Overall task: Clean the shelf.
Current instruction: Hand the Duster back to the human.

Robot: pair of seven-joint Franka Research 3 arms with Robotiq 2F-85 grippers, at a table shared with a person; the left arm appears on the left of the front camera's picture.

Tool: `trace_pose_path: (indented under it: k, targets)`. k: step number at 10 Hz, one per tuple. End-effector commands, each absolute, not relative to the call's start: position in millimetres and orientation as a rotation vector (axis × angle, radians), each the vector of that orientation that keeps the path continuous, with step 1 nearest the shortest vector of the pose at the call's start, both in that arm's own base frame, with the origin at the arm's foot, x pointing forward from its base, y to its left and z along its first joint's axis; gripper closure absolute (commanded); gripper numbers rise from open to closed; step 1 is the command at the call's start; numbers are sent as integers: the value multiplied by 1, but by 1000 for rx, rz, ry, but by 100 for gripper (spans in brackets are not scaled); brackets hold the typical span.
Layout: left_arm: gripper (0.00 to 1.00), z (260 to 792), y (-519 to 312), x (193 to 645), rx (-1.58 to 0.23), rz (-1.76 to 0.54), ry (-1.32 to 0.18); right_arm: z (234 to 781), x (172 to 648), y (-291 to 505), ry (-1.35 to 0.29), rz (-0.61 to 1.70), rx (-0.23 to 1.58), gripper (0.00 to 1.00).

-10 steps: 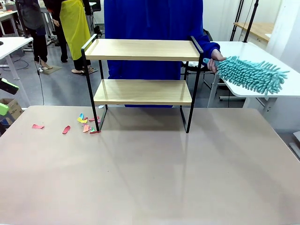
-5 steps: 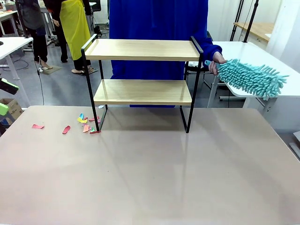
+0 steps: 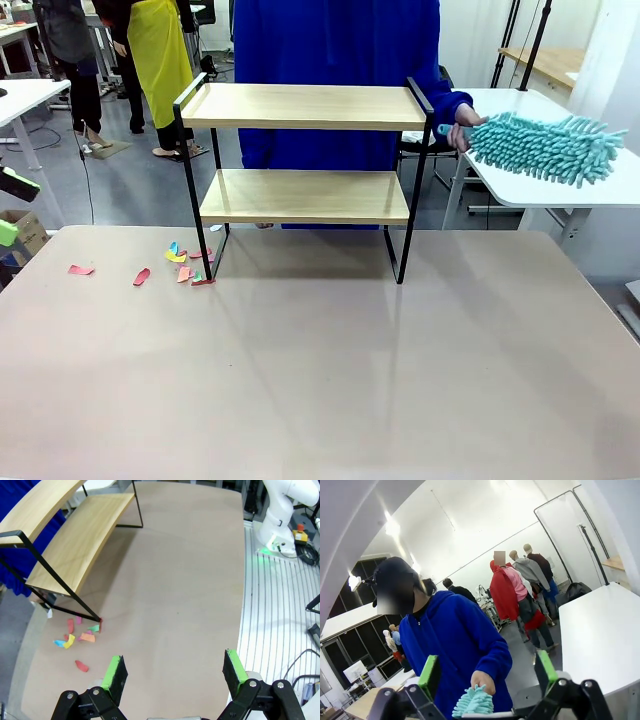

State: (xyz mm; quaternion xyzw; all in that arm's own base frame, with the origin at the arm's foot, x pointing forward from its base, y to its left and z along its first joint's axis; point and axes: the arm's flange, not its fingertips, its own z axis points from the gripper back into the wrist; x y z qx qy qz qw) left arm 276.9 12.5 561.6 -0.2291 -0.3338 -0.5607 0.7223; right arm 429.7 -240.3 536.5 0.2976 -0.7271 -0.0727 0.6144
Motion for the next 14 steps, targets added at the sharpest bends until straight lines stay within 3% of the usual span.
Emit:
trace_pose_path:
  k: [1, 14]
  targets:
    - [0, 563, 12, 278, -528, -1252, -763, 539, 428, -239, -1680, -157, 681, 0]
    - [0, 563, 12, 278, -528, -1252, -763, 539, 428, -239, -1680, -157, 681, 0]
